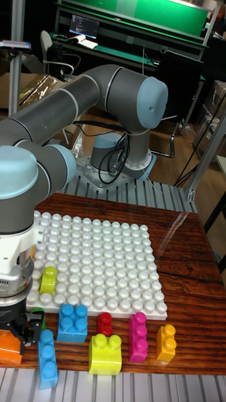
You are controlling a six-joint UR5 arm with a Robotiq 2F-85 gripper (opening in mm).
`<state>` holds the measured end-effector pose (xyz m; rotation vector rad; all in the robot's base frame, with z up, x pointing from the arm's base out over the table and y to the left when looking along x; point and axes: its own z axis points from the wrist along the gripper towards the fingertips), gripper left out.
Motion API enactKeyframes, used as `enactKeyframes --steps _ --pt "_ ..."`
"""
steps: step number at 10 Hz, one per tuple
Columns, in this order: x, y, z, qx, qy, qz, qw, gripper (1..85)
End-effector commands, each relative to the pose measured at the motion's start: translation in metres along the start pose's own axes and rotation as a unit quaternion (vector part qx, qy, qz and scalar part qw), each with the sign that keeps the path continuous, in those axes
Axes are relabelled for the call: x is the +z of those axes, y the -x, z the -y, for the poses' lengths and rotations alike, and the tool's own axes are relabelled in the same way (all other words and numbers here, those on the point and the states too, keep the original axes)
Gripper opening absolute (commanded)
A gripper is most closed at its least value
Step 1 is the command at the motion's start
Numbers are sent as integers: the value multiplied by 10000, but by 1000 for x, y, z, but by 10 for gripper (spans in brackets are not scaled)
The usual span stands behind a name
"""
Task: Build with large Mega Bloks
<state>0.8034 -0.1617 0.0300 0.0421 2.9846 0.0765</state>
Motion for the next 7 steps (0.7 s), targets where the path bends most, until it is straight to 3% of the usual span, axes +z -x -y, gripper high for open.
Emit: enactKeyframes --steps 1,7 --pt "-1 2 -4 73 43 37 10000 693" --pt "3 2 -8 62 67 83 9999 697"
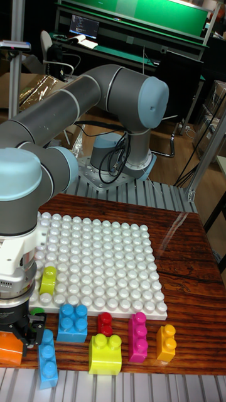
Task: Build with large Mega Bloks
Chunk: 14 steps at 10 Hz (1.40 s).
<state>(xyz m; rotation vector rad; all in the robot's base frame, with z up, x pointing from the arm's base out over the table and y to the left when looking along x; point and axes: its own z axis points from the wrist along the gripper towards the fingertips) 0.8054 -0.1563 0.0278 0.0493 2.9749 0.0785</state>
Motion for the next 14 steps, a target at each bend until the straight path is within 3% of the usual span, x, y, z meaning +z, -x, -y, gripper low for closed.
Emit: enactKeyframes --steps 1,6,10,12,14 --pt "1 0 -3 38 61 50 10000 697" --pt "4 1 -4 15 108 86 9999 673" --pt "6 5 -2 76 66 165 9998 580" --pt "-1 1 3 192 -66 49 9998 397" --pt "-2 7 0 357 -87 68 9993 277"
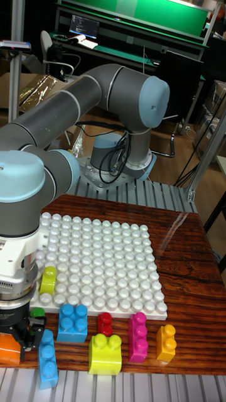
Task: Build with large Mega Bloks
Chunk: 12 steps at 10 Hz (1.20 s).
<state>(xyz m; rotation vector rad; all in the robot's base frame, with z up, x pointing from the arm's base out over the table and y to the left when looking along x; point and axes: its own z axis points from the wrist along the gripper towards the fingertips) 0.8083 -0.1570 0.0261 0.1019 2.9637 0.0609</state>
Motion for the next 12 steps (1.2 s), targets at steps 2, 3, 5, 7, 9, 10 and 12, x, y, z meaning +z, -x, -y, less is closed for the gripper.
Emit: enactKeyframes --steps 2,3,5,7,9,10,12 --pt "-17 4 2 255 -195 -180 9993 107" --pt "-24 8 5 219 -279 -189 9992 47" --pt "-38 15 10 -118 -261 -148 9995 10" --pt "-59 12 1 -139 -220 -235 9994 10" --pt "-78 -2 -19 62 -188 -347 9992 10" --pt "-83 -10 -28 150 -170 -362 9991 10" --pt "-91 -24 -48 288 -122 -364 9988 10"
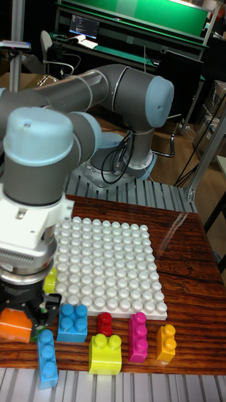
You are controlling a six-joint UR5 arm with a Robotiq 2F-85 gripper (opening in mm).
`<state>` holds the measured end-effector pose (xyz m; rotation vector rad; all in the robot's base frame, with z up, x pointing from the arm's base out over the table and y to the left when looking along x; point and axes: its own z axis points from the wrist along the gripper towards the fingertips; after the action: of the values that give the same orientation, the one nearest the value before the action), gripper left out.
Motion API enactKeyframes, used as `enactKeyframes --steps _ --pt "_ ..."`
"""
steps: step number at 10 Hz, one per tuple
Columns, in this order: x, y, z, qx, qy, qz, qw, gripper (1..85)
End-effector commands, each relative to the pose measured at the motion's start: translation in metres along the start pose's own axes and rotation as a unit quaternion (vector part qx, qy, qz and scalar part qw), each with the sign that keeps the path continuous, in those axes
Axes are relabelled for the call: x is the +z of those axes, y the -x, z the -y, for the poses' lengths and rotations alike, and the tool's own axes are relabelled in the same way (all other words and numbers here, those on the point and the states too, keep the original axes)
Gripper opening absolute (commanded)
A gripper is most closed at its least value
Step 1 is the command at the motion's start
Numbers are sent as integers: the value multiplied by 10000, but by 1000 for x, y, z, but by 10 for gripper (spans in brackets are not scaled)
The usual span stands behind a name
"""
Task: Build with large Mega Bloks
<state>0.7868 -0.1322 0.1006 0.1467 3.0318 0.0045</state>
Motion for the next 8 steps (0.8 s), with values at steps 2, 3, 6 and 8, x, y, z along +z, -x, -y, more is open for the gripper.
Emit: enactKeyframes --steps 2,3,6,8 --pt "-20 -32 -39 297 137 -14 9995 10" --pt "-22 -38 -44 338 164 -41 9993 10" --pt "-21 -55 -59 467 146 -55 9988 10" --pt "-18 -66 -68 566 141 -40 9983 10"
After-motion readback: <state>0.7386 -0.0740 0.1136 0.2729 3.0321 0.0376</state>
